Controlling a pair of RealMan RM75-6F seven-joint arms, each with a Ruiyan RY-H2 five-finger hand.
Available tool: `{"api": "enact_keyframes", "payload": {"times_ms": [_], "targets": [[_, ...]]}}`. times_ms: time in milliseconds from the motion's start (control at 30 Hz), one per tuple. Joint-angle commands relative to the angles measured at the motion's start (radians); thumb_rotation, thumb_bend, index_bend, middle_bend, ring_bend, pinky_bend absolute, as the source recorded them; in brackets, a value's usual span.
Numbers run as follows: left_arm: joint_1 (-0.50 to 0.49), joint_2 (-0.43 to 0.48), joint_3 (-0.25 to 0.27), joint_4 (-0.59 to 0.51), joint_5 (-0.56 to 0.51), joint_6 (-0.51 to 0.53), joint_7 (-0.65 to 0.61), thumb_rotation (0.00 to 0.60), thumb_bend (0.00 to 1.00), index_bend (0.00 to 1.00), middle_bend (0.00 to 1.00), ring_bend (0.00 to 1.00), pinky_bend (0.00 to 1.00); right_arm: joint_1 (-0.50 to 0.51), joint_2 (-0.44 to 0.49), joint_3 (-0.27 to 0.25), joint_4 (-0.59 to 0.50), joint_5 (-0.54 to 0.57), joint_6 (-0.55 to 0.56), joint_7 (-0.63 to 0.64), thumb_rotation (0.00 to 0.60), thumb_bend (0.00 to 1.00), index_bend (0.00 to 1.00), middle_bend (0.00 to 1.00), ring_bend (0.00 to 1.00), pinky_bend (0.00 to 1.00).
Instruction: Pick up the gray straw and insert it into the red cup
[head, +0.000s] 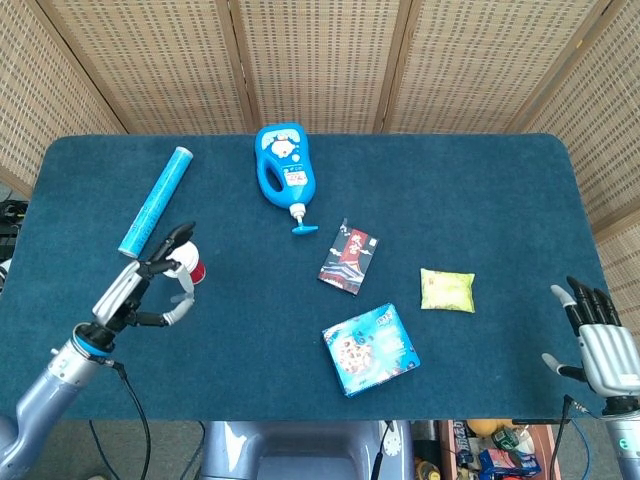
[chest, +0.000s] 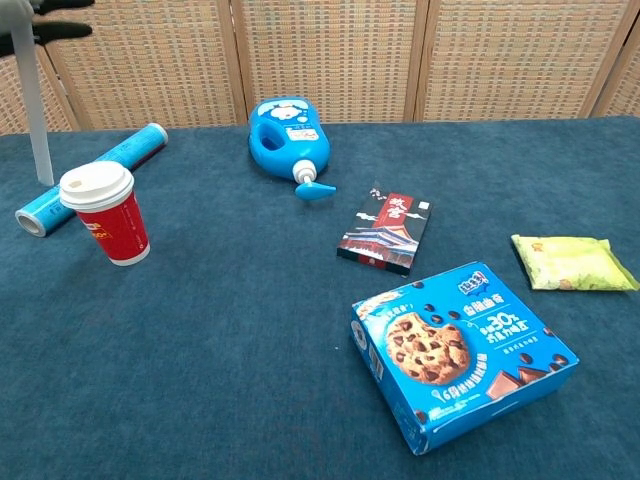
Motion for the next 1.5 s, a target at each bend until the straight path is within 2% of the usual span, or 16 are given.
{"api": "enact_keyframes", "payload": {"times_ms": [33,400,933,1100,1500], "targets": [[-0.008,-0.043,-0.058,0.094,-0.053,0.066,-0.173,0.600,0.58,0.61,0.00,0.00,0.00,0.004,-0.004,0.004,0.005,0.011,-0.010,-0.005,0.600,0.00,0.00,0.00,0.00,0.00],[-0.019,-0.091,-0.067,0.226,-0.120,0.010,-0.296,0.600,0.60,0.61,0.00,0.00,0.00,0.011,-0.009,0.016,0.027,0.044,-0.034,0.016,0.600,0.00,0.00,0.00,0.00,0.00],[-0.014,-0.125,-0.075,0.363,-0.166,-0.039,-0.381,0.600,0.61,0.61,0.00,0.00,0.00,0.020,-0.008,0.031,0.052,0.085,-0.069,0.049,0.600,0.00,0.00,0.00,0.00,0.00],[-0.021,-0.172,-0.088,0.414,-0.185,-0.055,-0.423,0.600,0.61,0.61,0.00,0.00,0.00,0.020,-0.008,0.033,0.054,0.088,-0.070,0.054,0.600,0.00,0.00,0.00,0.00,0.00],[-0.034,-0.232,-0.102,0.459,-0.183,-0.066,-0.457,0.600,0.61,0.62,0.00,0.00,0.00,0.020,-0.008,0.034,0.060,0.091,-0.074,0.057,0.600,0.00,0.00,0.00,0.00,0.00]]}}
